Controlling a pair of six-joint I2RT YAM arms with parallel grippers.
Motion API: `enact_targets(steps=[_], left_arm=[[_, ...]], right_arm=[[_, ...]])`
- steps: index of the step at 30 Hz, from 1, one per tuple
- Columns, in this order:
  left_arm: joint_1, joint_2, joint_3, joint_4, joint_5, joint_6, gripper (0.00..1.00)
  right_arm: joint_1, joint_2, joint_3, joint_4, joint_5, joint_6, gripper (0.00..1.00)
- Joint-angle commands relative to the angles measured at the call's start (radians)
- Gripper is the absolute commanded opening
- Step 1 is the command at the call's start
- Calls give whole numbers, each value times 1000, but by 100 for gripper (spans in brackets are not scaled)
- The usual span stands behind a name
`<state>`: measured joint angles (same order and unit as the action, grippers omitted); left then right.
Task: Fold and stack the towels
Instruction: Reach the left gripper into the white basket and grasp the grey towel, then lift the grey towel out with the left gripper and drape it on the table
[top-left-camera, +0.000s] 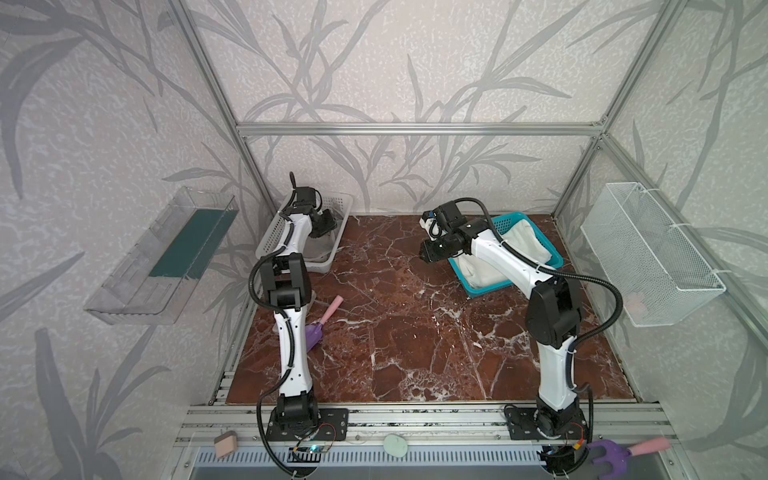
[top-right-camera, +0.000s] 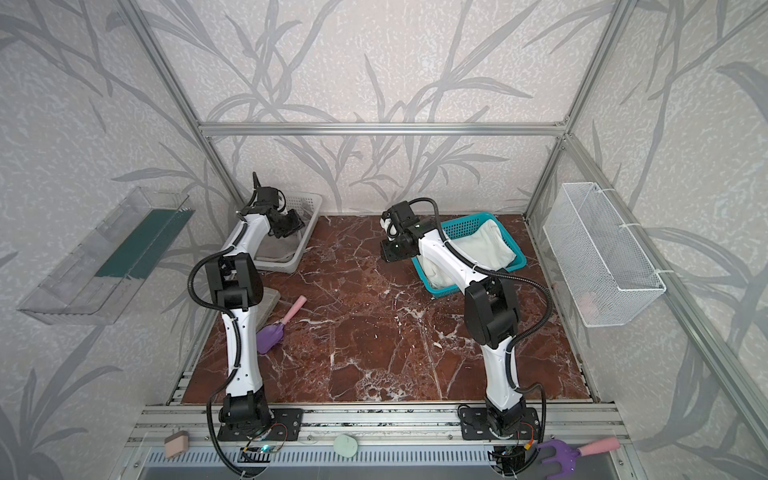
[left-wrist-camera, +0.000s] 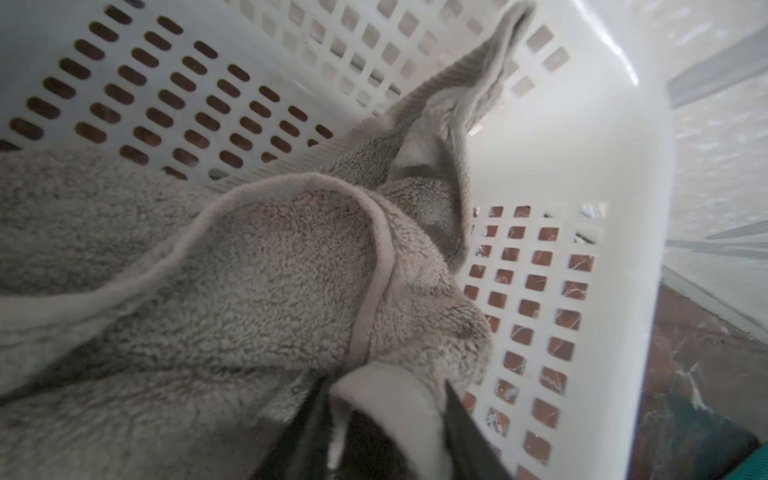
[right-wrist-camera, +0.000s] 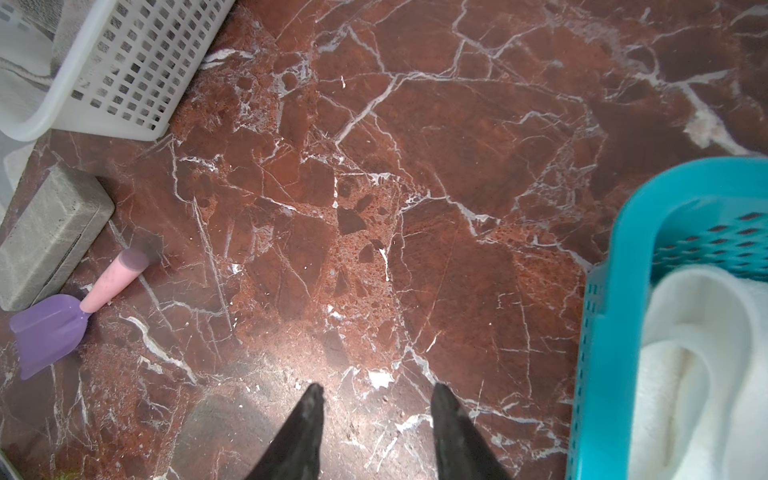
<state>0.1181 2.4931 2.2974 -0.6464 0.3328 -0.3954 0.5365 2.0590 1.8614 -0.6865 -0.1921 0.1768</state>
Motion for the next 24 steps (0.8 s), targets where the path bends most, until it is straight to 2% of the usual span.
enact_targets(steps=[1, 3, 9, 13, 17, 20, 24], left_arm=[[6, -36, 17, 31, 63, -21, 14], [9, -90, -8, 49, 62, -17, 1], [2, -326, -13, 46, 68, 13, 0], [-44, -500, 45, 31, 119, 61, 0], [-166, -645, 181, -12, 129, 134, 0], [-284, -747, 224, 35, 128, 164, 0], [-374, -851, 222, 135, 153, 105, 0]], right_arm=[[9, -1, 42, -13, -6, 11, 44], [11, -19, 33, -15, -1, 13, 44], [12, -123, -49, -1, 3, 35, 44], [11, -233, -150, 33, 9, 62, 44], [12, -361, -247, 54, 9, 89, 44], [12, -457, -302, 46, 24, 98, 44], [12, -580, -375, 45, 53, 106, 44]])
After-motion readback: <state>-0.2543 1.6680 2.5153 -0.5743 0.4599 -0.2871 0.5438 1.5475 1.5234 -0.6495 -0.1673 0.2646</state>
